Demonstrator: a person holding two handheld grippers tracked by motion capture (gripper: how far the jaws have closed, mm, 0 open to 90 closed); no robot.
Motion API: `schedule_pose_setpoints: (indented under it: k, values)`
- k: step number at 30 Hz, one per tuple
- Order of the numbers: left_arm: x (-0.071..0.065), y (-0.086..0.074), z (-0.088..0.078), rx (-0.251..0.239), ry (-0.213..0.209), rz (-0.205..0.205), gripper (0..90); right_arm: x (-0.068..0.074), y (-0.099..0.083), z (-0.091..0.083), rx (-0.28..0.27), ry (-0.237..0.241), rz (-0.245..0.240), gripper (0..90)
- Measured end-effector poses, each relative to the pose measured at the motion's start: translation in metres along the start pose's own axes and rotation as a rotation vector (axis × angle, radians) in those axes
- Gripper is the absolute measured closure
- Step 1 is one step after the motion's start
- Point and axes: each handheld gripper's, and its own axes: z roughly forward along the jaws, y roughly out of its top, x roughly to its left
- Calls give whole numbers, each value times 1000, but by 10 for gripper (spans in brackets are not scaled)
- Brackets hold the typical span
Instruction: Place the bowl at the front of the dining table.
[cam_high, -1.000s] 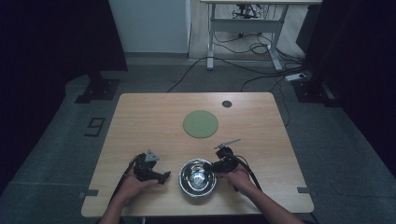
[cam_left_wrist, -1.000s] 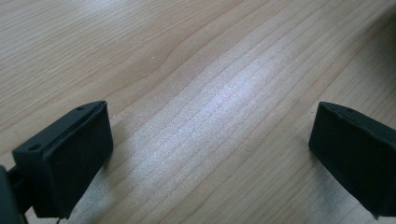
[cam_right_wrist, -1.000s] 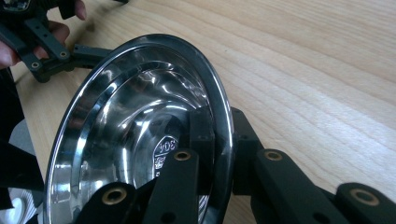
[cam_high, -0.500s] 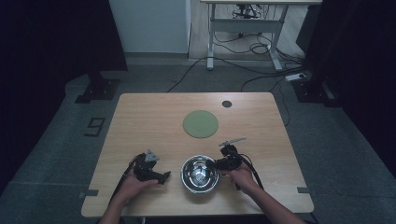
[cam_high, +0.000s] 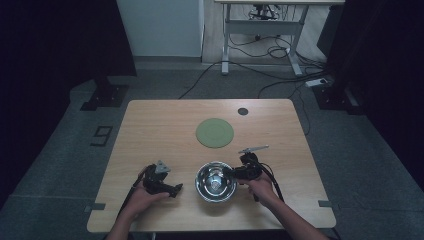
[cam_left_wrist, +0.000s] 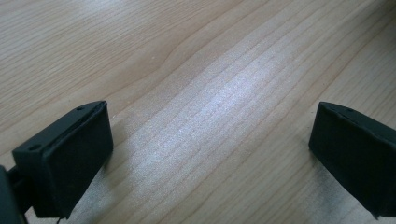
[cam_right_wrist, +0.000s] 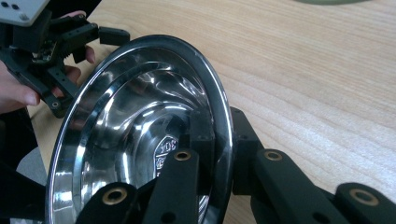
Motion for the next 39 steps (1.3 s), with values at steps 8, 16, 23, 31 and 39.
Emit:
schedule_pose_setpoints:
  k: [8, 16, 23, 31, 39]
  values:
    - [0, 0, 0, -1, 0, 0, 0, -3, 2, -5, -29, -11, 12, 835]
    - [0, 0, 0, -1, -1, 0, 0, -5, 4, -8, -47, -22, 21, 836]
    - [0, 0, 0, 0, 0, 0, 0, -8, 7, -10, -69, -36, 28, 836]
    - [0, 0, 0, 0, 0, 0, 0, -12, 9, -14, -86, -50, 36, 836]
    - [0, 0, 0, 0, 0, 0, 0, -12, 12, -14, -94, -64, 18, 836]
